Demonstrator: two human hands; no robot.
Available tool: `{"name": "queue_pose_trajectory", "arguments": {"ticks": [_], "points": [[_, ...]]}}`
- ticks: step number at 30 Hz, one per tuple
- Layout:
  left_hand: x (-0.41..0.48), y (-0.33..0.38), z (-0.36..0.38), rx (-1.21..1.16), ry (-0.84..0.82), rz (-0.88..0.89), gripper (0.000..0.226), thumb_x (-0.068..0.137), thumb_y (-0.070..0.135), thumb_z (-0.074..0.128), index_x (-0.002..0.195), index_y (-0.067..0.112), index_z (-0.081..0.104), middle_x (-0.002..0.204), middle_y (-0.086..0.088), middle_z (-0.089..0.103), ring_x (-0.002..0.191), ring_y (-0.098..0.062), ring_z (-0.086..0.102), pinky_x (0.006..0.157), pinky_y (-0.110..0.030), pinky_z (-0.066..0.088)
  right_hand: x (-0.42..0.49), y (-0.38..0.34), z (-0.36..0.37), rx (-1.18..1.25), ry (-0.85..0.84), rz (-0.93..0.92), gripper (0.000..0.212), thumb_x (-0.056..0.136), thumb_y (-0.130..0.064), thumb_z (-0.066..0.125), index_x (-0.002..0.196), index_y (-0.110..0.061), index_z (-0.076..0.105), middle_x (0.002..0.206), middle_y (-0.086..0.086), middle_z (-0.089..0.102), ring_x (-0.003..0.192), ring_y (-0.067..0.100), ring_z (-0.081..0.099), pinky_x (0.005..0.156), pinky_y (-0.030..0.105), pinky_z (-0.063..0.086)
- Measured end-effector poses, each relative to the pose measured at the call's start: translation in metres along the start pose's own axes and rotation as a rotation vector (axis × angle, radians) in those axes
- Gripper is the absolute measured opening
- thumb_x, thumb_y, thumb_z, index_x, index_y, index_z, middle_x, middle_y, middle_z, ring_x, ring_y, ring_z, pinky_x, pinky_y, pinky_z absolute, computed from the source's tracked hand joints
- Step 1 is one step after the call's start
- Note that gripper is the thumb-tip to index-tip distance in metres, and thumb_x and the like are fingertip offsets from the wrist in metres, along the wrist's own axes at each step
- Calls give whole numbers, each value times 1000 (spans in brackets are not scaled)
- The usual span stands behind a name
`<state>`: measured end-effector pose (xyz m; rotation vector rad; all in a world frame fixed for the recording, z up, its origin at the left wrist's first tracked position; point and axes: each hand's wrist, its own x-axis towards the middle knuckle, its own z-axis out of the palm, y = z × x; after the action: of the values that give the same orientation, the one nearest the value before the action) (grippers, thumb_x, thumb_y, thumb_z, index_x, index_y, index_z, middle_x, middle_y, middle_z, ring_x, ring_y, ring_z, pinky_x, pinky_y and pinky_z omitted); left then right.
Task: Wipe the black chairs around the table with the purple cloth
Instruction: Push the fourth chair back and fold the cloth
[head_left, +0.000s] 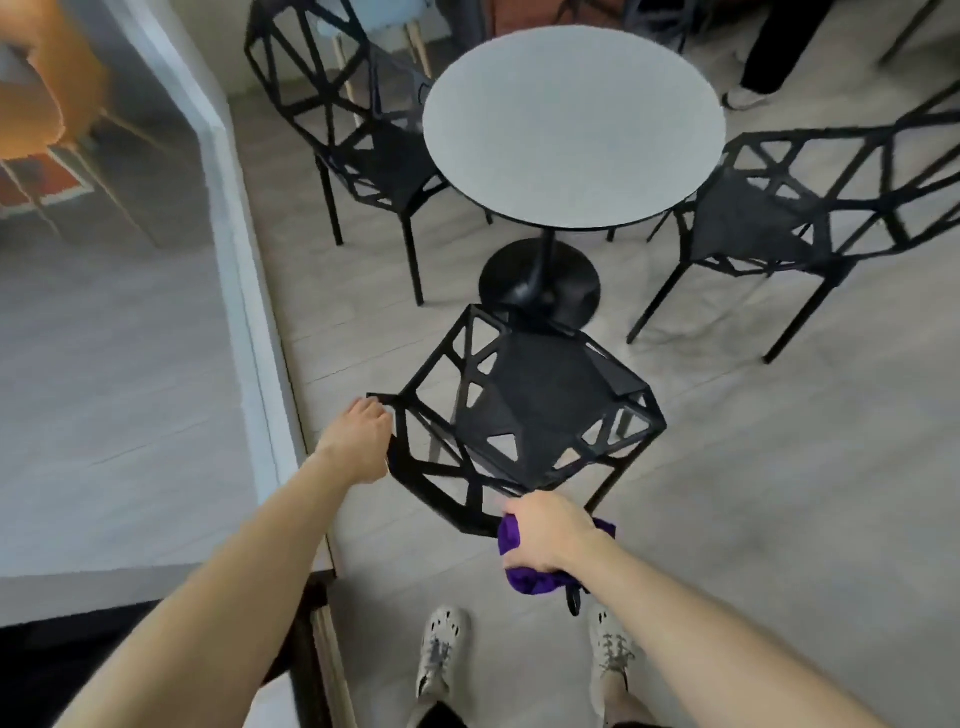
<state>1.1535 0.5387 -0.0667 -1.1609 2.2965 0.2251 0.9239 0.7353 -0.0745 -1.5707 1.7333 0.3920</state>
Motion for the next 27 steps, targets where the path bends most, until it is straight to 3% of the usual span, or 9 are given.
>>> {"name": "queue_pose_trajectory", "arguments": {"ticks": [2, 5, 7, 13, 18, 24, 27], "points": [[27, -17, 5, 65, -21, 51, 67, 90, 52, 74, 144, 16, 58, 150, -4, 55, 147, -26, 42, 126, -40, 32, 1, -6, 13, 32, 79, 58, 49, 80, -53, 77, 122, -31, 63, 118, -1, 69, 110, 31, 67, 89, 38, 56], [55, -33, 20, 167, -75, 161, 82, 76, 83, 67, 130, 22, 66, 136, 1, 63, 134, -24, 50, 123, -41, 38, 5, -11, 29, 8, 168, 116, 27, 86, -39, 72, 110, -29, 65, 108, -1, 71, 101, 28, 69, 83, 37, 56], [63, -35, 26, 193, -61, 213, 86, 72, 91, 60, 127, 26, 66, 132, 4, 63, 131, -23, 52, 120, -42, 40, 9, -11, 34, -4, 201, 140, 18, 87, -35, 70, 103, -29, 64, 100, -1, 72, 94, 27, 68, 82, 38, 58], [45, -16, 24, 165, -10, 229, 80, 79, 93, 48, 125, 30, 66, 132, 6, 62, 132, -23, 52, 111, -39, 46, 0, 15, 36, -67, 239, 174, 15, 88, -35, 72, 91, -29, 59, 86, -5, 66, 77, 29, 63, 66, 36, 52], [35, 17, 30, 159, 21, 211, 78, 84, 89, 42, 129, 30, 66, 135, 7, 63, 135, -21, 50, 116, -38, 40, -10, 58, 14, -157, 225, 164, 17, 87, -27, 68, 104, -28, 64, 96, -4, 69, 87, 28, 67, 65, 33, 39], [44, 61, 28, 136, 1, 124, 89, 83, 95, 32, 133, 28, 65, 136, 5, 65, 132, -23, 51, 112, -39, 40, -3, 116, -20, -175, 234, 209, 21, 82, -18, 70, 98, -29, 63, 90, -4, 70, 87, 26, 67, 63, 32, 42], [52, 78, 21, 103, -20, 90, 80, 88, 88, 45, 134, 26, 63, 134, 3, 65, 130, -24, 52, 112, -40, 42, 2, 143, -37, -139, 231, 197, 18, 80, -18, 71, 92, -29, 62, 86, -4, 68, 87, 26, 67, 67, 34, 53]]}}
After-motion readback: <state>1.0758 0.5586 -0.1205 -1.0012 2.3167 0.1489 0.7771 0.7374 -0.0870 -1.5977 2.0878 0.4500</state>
